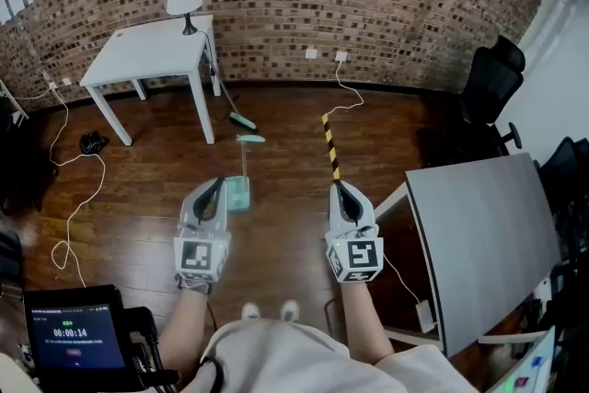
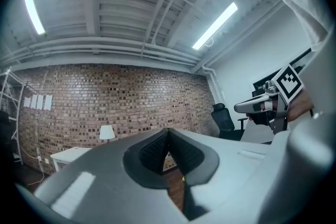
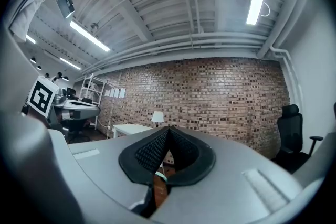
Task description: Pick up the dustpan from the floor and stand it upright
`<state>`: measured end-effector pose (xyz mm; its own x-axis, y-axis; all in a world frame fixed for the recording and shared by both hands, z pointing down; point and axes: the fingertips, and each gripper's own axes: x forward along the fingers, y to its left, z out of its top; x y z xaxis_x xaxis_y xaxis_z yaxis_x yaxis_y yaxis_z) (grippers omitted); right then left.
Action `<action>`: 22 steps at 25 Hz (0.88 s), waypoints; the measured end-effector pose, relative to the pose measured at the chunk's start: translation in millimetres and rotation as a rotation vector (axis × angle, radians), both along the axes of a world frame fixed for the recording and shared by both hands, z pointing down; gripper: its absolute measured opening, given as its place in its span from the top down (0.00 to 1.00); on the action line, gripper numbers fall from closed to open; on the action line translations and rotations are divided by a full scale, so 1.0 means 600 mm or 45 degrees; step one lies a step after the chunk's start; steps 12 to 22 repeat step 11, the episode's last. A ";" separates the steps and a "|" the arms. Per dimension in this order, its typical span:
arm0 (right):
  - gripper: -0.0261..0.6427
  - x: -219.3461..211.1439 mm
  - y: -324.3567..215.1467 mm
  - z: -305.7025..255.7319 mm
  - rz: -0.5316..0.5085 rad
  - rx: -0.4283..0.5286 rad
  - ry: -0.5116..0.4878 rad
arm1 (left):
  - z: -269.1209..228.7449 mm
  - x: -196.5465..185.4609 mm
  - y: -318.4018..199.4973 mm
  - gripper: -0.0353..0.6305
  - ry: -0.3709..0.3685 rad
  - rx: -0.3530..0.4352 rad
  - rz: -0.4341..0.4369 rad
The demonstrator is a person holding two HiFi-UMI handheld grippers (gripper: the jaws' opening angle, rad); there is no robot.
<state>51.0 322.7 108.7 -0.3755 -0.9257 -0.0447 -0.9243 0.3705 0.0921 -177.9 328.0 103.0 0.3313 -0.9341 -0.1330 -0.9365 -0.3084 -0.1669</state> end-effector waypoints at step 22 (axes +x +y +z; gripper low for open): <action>0.94 -0.006 -0.008 0.007 0.000 -0.001 0.006 | 0.009 0.000 -0.010 0.95 -0.014 -0.001 0.014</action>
